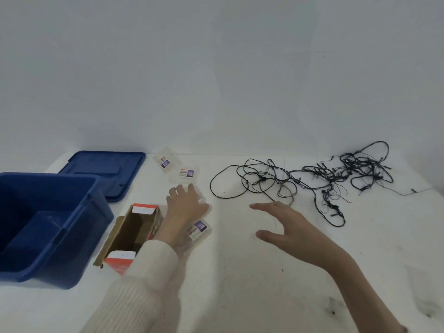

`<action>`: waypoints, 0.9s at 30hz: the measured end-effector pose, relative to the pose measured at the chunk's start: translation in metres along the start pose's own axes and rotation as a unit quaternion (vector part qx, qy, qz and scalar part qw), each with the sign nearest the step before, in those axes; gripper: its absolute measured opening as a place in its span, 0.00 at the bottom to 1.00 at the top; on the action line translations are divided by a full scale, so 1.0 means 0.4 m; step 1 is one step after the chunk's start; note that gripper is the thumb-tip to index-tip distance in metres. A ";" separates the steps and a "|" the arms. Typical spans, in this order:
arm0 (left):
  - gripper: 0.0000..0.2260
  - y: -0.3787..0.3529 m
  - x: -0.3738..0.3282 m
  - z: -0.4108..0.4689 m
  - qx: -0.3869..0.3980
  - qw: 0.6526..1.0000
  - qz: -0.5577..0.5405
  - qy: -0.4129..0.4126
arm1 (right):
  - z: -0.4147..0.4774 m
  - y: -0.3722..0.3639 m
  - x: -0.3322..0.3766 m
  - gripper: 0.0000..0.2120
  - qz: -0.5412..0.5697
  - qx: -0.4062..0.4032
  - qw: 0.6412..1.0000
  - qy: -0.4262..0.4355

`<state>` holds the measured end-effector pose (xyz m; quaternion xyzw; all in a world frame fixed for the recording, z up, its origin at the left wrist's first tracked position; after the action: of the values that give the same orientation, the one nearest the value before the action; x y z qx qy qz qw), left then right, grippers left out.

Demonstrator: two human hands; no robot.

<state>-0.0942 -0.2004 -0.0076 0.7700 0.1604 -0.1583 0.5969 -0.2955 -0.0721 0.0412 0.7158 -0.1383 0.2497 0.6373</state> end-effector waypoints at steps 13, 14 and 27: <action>0.13 -0.287 -0.342 -0.305 0.187 0.945 -0.071 -0.258 | -0.223 -0.008 -0.230 0.30 -0.179 0.069 0.941 -0.280; 0.13 -0.293 -0.347 -0.313 0.187 0.946 -0.081 -0.253 | -0.232 -0.018 -0.234 0.31 -0.164 0.063 0.940 -0.294; 0.23 -0.261 -0.304 -0.389 0.402 0.872 -0.247 -0.127 | -0.221 0.005 -0.172 0.15 0.057 -0.135 0.949 -0.278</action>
<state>-0.2408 -0.0318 -0.0084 0.8523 0.1908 -0.4475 0.1922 -0.3702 0.0060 0.0118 0.6552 -0.3828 0.0560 0.6489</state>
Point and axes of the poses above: each hand's wrist, its own z-axis towards the middle knuckle, its own y-axis out of the back of the hand, x = y × z, the point moved 3 cm from there along z, towards the middle knuckle, and after that the axes turned 10 degrees about -z, right-handed, at the moved point
